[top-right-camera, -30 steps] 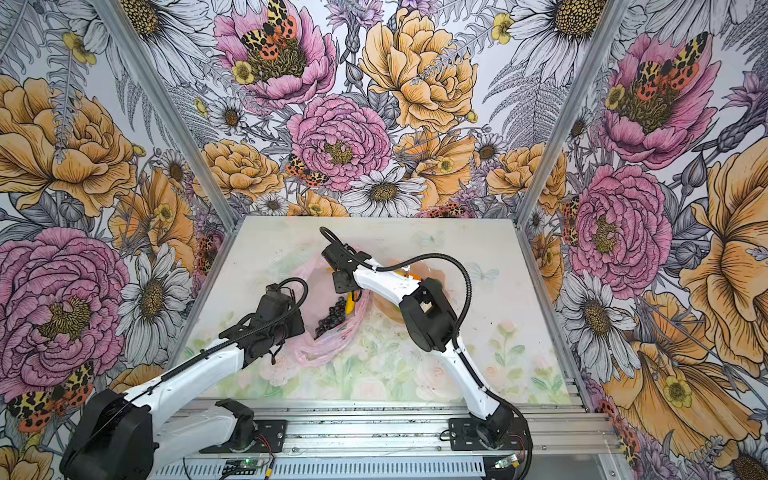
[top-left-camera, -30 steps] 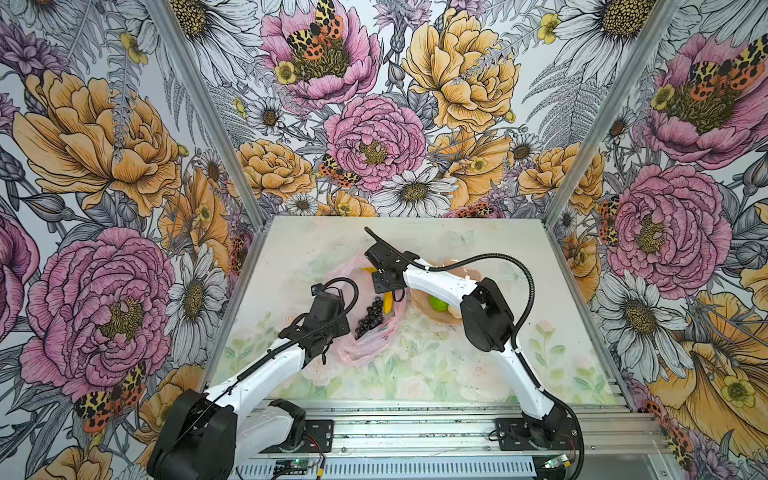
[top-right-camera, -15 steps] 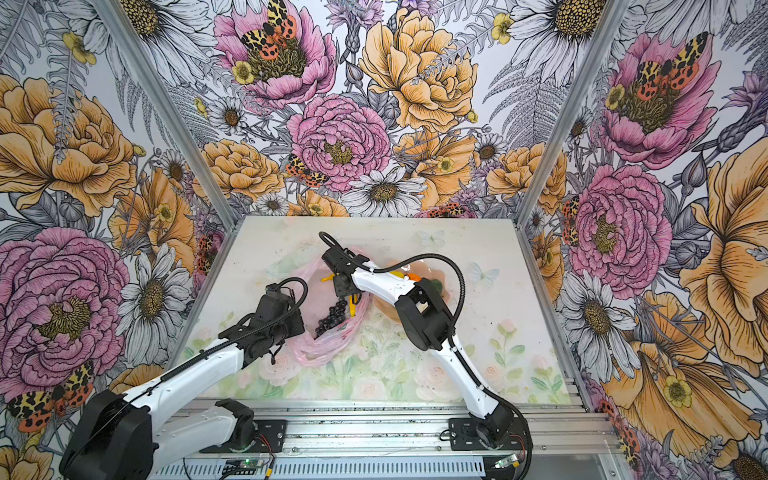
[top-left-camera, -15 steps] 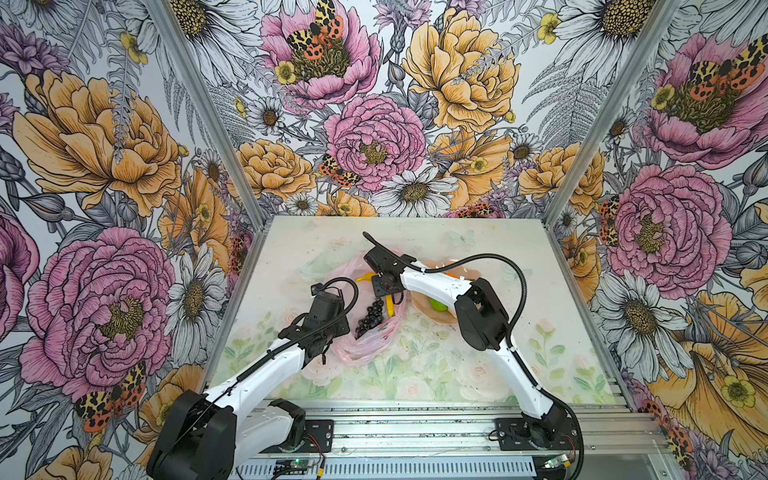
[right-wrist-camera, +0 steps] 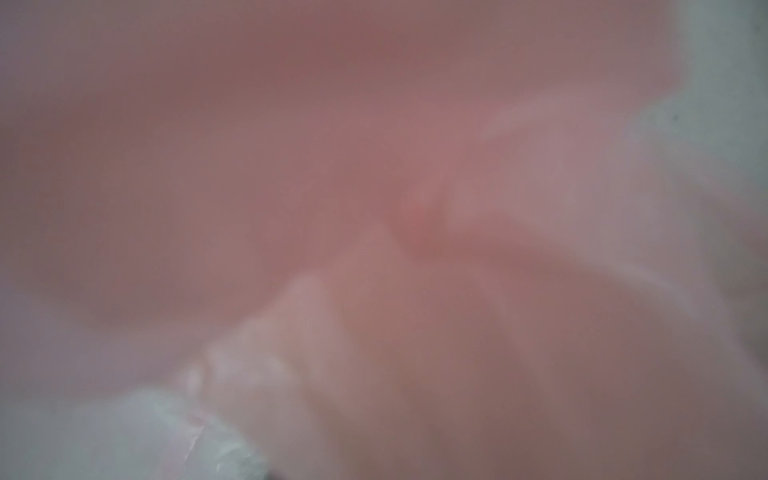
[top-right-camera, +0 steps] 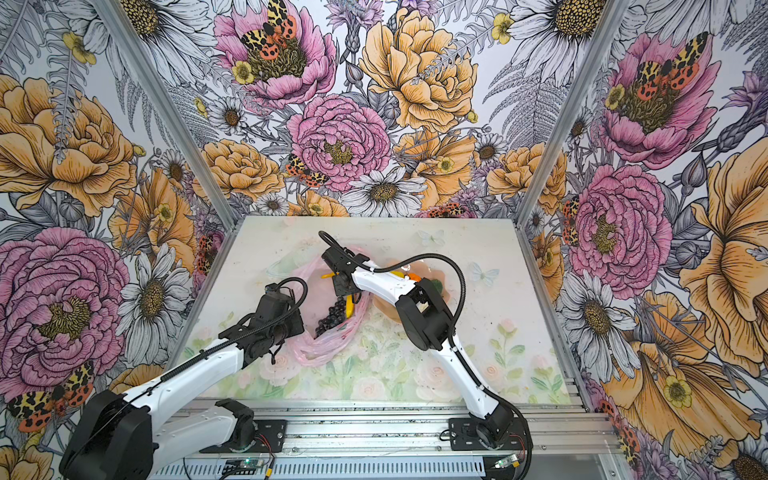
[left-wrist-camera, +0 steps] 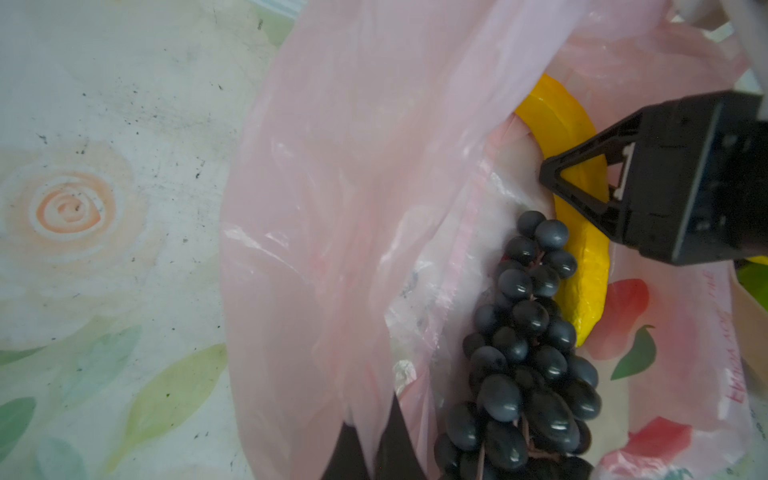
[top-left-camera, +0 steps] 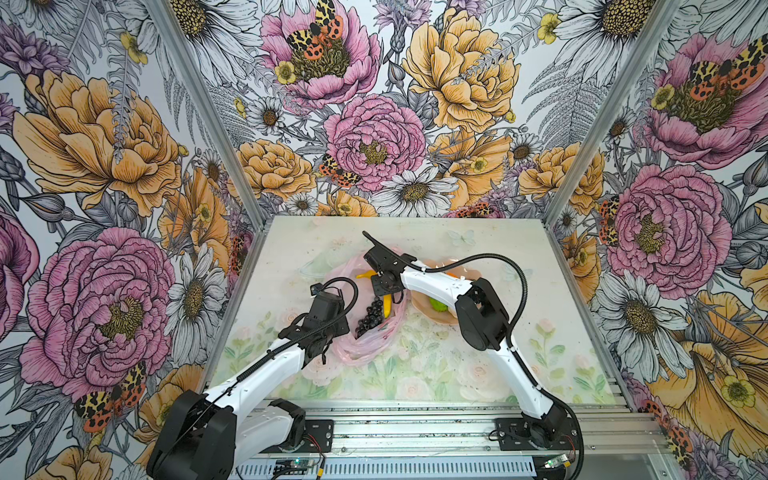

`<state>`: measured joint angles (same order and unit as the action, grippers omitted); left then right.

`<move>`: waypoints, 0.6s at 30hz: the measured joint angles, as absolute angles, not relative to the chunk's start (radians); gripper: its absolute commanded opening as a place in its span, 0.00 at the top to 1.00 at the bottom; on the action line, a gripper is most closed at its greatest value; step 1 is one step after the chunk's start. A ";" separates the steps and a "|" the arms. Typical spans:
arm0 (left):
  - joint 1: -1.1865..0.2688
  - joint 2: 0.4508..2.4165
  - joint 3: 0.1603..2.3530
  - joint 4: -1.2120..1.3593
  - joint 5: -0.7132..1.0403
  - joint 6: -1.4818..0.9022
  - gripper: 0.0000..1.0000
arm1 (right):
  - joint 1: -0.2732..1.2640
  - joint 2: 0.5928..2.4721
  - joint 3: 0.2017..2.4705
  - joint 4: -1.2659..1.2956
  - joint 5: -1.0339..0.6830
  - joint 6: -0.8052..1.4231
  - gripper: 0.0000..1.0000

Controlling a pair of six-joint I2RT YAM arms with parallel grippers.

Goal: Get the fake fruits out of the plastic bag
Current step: 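Lower the right gripper into the bag and close it on the banana, then lift the banana out of the bag and carry it over the bowl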

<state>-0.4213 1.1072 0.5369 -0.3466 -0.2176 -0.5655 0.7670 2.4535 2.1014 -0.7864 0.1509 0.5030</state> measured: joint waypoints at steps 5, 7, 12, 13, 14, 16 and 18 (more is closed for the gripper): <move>-0.415 1.107 0.537 -0.346 -0.218 -0.566 0.99 | 0.771 2.403 2.080 -0.793 0.147 0.483 0.83; -0.410 1.107 0.537 -0.345 -0.217 -0.566 0.99 | 0.773 2.380 2.072 -0.793 0.147 0.477 0.84; -0.381 1.106 0.537 -0.340 -0.218 -0.564 0.99 | 0.780 2.328 2.050 -0.790 0.132 0.469 0.84; -0.374 1.103 0.537 -0.340 -0.218 -0.560 0.99 | 0.780 2.317 2.040 -0.791 0.126 0.469 0.84; -0.365 1.098 0.537 -0.340 -0.218 -0.556 0.99 | 0.781 2.302 2.027 -0.794 0.119 0.468 0.84; -0.344 1.081 0.537 -0.340 -0.218 -0.546 0.99 | 0.792 2.274 2.003 -0.795 0.112 0.457 0.84; -0.316 1.067 0.537 -0.335 -0.218 -0.541 0.99 | 0.808 2.236 1.971 -0.795 0.105 0.447 0.84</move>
<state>-0.3157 1.0668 0.5365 -0.3347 -0.2176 -0.5407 0.8082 2.2364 1.9705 -0.7948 0.1055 0.4465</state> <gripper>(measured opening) 0.050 0.300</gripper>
